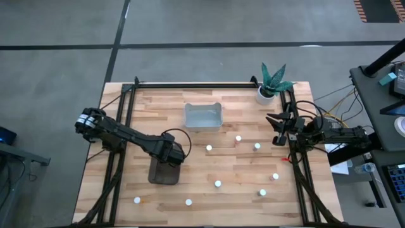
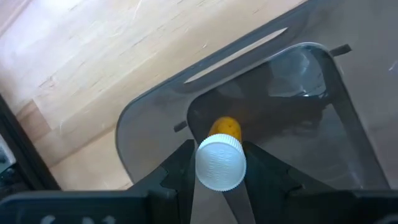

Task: Pick and place medicine bottles into bin by pill shape (circle, oval)
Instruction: Put the top orange tablet bottle into the black bin

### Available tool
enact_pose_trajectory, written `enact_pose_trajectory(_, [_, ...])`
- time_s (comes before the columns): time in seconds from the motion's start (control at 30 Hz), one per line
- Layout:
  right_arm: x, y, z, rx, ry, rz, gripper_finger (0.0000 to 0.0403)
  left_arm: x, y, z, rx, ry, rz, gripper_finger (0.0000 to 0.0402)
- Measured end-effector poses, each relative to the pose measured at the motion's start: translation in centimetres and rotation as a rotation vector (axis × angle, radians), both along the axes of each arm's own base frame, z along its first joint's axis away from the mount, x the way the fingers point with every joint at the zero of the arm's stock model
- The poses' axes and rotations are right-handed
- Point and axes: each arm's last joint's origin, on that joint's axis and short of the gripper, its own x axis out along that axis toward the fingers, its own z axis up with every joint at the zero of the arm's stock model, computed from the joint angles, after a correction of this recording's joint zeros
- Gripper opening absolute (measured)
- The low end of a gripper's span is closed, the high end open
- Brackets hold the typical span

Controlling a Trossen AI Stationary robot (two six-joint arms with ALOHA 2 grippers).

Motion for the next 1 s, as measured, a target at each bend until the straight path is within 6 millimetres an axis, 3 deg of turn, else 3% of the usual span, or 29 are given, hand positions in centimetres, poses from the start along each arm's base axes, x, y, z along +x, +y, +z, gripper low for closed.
enact_pose_trajectory(0.23, [0.00,0.00,0.00,-0.002,0.001,-0.001,0.0052,-0.09,0.04,-0.25,0.004,0.002,0.001,0.0096])
enact_pose_trajectory(0.53, [0.00,0.00,0.00,-0.002,0.001,0.000,0.0052,-0.24,0.09,-0.48,0.008,0.009,0.002,0.0128])
enact_pose_trajectory(1.0, [0.00,0.00,-0.01,-0.002,0.002,0.000,0.0052,-0.17,0.24,-0.29,0.008,0.002,0.005,0.0133])
